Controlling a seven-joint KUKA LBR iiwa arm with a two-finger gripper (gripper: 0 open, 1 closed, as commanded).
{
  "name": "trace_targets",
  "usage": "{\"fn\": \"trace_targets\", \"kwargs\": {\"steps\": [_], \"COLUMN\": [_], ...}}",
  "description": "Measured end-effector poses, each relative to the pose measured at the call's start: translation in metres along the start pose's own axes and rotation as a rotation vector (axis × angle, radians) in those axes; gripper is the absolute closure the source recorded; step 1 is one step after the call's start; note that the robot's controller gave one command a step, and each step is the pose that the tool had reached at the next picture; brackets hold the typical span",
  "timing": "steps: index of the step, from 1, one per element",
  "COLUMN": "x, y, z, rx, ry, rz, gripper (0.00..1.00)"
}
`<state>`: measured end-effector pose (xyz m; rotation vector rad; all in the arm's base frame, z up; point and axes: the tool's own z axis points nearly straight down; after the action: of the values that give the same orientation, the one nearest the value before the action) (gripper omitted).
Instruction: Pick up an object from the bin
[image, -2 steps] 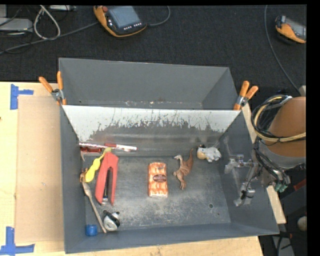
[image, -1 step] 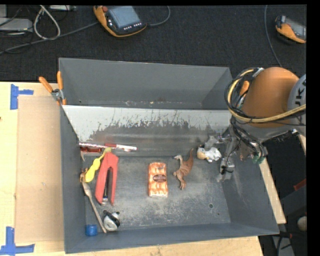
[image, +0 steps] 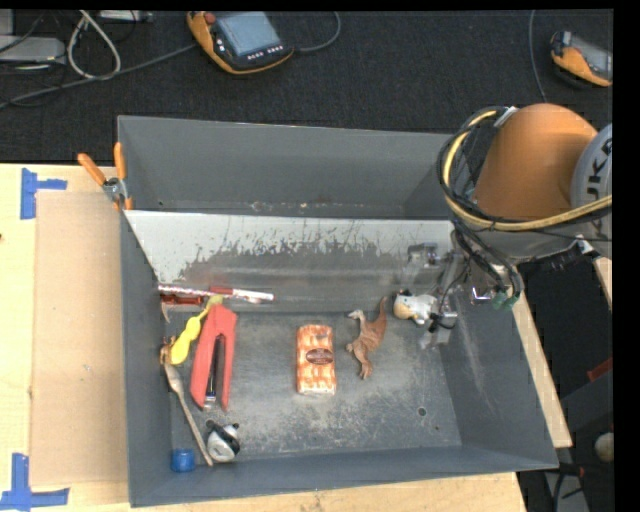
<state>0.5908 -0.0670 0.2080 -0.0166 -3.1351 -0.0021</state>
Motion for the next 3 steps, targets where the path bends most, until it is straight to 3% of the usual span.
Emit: {"fn": "trace_targets", "kwargs": {"steps": [1, 2, 3], "x": [-0.015, -0.015, -0.022], "y": [0.014, 0.034, 0.085], "z": [0.061, 0.065, 0.118], "rx": [-0.001, -0.001, -0.002], "ry": [-0.006, -0.001, -0.006], "rz": [-0.048, -0.055, -0.047], "gripper": [0.0, 0.0, 0.0]}}
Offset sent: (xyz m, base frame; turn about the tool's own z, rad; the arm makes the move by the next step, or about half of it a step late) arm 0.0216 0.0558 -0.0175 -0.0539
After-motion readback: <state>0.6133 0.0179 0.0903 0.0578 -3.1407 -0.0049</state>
